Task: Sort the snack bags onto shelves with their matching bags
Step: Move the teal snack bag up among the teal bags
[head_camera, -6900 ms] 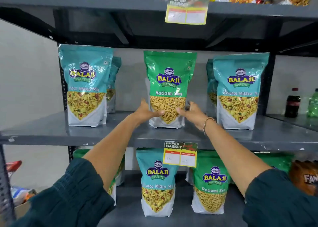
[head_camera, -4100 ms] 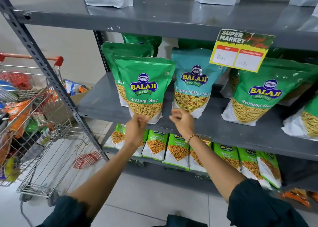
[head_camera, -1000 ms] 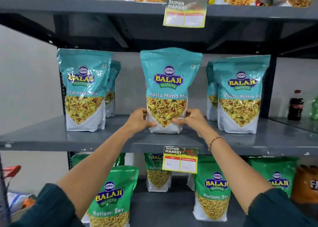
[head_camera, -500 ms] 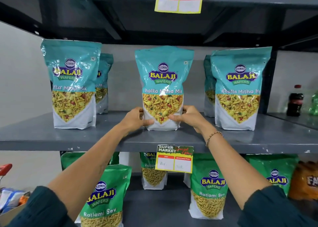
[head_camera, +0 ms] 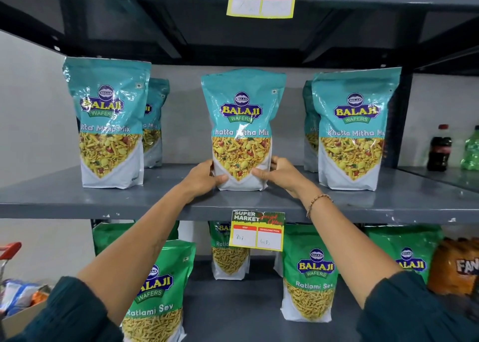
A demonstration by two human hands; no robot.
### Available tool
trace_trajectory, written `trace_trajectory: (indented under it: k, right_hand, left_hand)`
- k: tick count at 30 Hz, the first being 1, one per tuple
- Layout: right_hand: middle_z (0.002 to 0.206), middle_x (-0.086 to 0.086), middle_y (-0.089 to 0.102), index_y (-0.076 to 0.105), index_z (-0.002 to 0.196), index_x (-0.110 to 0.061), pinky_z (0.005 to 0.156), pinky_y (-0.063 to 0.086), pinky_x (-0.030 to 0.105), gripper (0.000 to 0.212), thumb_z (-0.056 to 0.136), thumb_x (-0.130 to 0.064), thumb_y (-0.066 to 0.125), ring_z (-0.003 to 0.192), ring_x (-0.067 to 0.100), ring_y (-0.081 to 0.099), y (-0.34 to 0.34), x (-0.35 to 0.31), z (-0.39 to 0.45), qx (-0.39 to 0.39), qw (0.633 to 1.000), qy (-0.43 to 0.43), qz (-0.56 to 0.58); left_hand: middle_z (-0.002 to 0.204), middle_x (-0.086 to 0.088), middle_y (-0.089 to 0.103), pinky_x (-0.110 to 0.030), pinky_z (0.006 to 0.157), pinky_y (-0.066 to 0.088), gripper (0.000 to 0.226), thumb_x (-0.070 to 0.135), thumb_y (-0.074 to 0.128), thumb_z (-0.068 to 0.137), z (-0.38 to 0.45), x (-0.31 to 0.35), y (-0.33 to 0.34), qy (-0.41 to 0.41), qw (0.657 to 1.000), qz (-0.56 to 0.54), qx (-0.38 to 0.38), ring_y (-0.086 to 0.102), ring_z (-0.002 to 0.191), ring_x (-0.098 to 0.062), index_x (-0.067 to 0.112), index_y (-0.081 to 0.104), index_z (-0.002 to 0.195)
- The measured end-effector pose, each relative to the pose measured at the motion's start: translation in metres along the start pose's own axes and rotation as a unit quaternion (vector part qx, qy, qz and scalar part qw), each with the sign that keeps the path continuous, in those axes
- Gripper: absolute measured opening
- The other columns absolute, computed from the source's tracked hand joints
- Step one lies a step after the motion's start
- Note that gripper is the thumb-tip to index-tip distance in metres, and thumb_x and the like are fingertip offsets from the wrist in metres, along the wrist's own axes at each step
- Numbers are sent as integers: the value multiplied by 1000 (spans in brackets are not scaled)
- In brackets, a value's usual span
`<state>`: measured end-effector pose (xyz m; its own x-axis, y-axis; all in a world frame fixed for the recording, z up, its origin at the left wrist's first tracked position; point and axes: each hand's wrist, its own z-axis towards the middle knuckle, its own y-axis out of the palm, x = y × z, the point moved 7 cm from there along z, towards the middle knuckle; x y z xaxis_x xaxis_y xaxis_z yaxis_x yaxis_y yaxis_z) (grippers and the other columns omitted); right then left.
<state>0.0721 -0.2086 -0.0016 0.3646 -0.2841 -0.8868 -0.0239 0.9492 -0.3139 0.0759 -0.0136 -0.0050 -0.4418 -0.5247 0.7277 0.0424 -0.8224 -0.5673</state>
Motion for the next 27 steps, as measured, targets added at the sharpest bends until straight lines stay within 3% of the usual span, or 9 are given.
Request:
trace_trajectory:
  k: [4, 8, 11, 14, 17, 19, 22, 25, 27]
  right_hand:
    - [123, 8, 62, 54, 109, -18, 99, 45, 40, 40, 74, -20, 73, 112, 22, 57, 0, -3, -1, -5, 1000, 5, -5]
    - [125, 8, 59, 50, 120, -11, 94, 45, 34, 47, 78, -17, 70, 112, 21, 56, 0, -1, -1, -15, 1000, 18, -1]
    - [124, 4, 60, 49, 121, -12, 95, 45, 33, 51, 77, -27, 71, 113, 20, 56, 1, 0, -6, 3, 999, 35, -25]
    - [109, -2, 56, 48, 120, -9, 84, 46, 25, 46, 81, -27, 65, 102, 16, 55, -10, -13, -27, 174, 980, 12, -97]
    - [93, 1, 62, 60, 95, -13, 69, 46, 12, 16, 85, -4, 52, 87, 13, 59, -1, -43, -67, 301, 944, -97, -94]
    - [83, -2, 65, 62, 79, -20, 74, 51, 24, 21, 81, -2, 53, 80, 12, 60, 25, -53, -85, 275, 952, -127, -45]
    - [71, -2, 64, 61, 68, -24, 69, 51, 35, 24, 76, -2, 54, 69, 16, 59, 67, -53, -114, 231, 964, -133, 12]
    - [62, 3, 59, 58, 61, -19, 58, 47, 30, 22, 70, 1, 52, 57, 16, 53, 115, -30, -151, 160, 977, -127, 54]
    - [62, 8, 56, 57, 63, -9, 52, 44, 24, 14, 67, 3, 50, 52, 14, 51, 151, 4, -174, 73, 991, -98, 56]
  left_hand:
    - [125, -5, 63, -37, 97, 44, 44, 20, 67, 83, 1, 0, 0, 5, 1000, -8, 4, 57, 112, -21, 12, 53, 125]
    - [127, -6, 62, -37, 98, 44, 46, 22, 67, 83, -1, 1, 0, 3, 1000, -2, 1, 56, 116, -23, 11, 52, 125]
    - [130, -8, 58, -34, 94, 40, 50, 25, 66, 83, -6, 4, -3, -1, 999, 42, 26, 53, 119, -26, 8, 47, 126]
    - [130, -13, 56, -30, 92, 40, 54, 28, 65, 85, -20, 14, -22, 10, 989, 65, 129, 54, 118, -28, 4, 43, 129]
    - [111, -7, 66, -2, 76, 42, 39, 27, 61, 88, -54, 27, -36, 53, 978, -37, 198, 61, 99, -17, 8, 53, 122]
    - [99, -1, 69, -3, 73, 45, 27, 29, 58, 89, -81, 33, -38, 84, 972, -73, 208, 64, 89, -11, 11, 62, 108]
    - [87, -3, 73, -19, 78, 53, 17, 26, 56, 91, -123, 25, -34, 107, 970, -131, 174, 69, 80, -10, 13, 66, 96]
    - [79, -5, 72, -24, 78, 56, 8, 19, 59, 89, -163, -13, -25, 88, 976, -148, 131, 71, 76, -15, 16, 66, 87]
    - [73, -3, 70, -20, 71, 56, 9, 14, 59, 89, -191, -54, -18, 44, 982, -148, 107, 68, 67, -9, 17, 65, 83]
